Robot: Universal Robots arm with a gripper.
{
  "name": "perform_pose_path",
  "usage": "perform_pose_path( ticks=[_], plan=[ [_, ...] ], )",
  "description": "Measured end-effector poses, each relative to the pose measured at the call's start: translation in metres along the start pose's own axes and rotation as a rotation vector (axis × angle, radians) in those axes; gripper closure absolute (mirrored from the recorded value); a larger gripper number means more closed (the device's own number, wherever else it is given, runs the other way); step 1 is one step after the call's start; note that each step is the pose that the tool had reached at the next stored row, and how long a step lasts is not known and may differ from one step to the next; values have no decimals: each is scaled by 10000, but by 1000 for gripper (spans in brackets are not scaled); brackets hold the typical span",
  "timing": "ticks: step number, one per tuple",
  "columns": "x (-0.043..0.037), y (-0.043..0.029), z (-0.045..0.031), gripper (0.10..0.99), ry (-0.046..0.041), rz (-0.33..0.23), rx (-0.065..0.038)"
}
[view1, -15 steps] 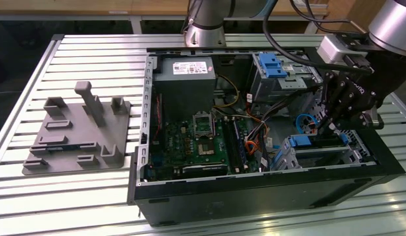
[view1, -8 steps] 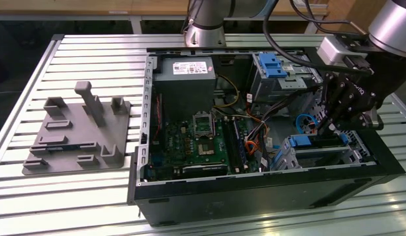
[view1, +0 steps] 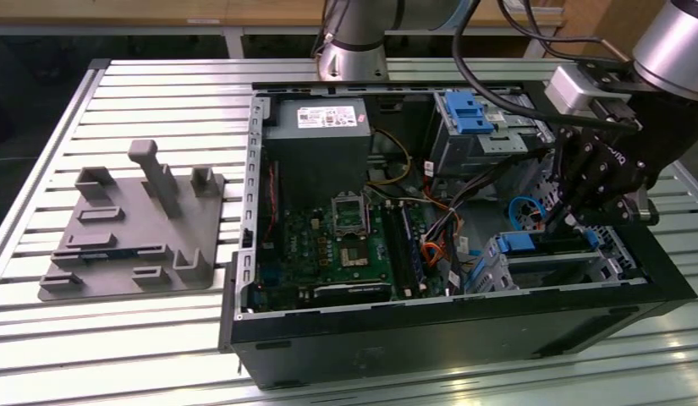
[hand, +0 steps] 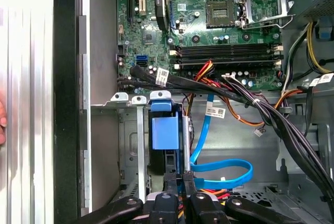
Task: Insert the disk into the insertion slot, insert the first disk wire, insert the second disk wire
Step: 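Insert the second disk wire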
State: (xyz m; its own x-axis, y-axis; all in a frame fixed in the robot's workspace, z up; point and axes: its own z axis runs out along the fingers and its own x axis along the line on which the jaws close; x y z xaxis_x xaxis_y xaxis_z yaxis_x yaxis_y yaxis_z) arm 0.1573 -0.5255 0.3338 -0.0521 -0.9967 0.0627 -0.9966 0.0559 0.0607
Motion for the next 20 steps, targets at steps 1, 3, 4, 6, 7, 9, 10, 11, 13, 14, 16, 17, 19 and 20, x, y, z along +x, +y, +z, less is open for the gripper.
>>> perform_pose_path(
  ticks=[1, 3, 4, 6, 7, 9, 10, 11, 13, 14, 16, 17, 19, 20],
  plan=[
    [1, -1, 2, 925, -1, 0, -1],
    [5, -6, 30, 925, 8, 0, -13],
    [5, -6, 33, 925, 9, 0, -14],
    [6, -7, 39, 925, 6, 0, -16],
    [6, -7, 41, 925, 4, -1, -17],
    [6, -8, 41, 925, 3, -1, -22],
    [6, -8, 39, 925, 2, -1, -23],
    [6, -7, 34, 925, -3, -2, -25],
    [8, -6, 14, 925, -13, -3, -27],
    [9, -5, 0, 925, -1, -2, -25],
    [10, -5, -11, 925, 0, -1, -26],
    [10, -5, -11, 925, 2, -1, -25],
    [10, -5, -13, 925, 12, -1, -25],
    [13, -5, -14, 925, 16, 0, -24]
  ],
)
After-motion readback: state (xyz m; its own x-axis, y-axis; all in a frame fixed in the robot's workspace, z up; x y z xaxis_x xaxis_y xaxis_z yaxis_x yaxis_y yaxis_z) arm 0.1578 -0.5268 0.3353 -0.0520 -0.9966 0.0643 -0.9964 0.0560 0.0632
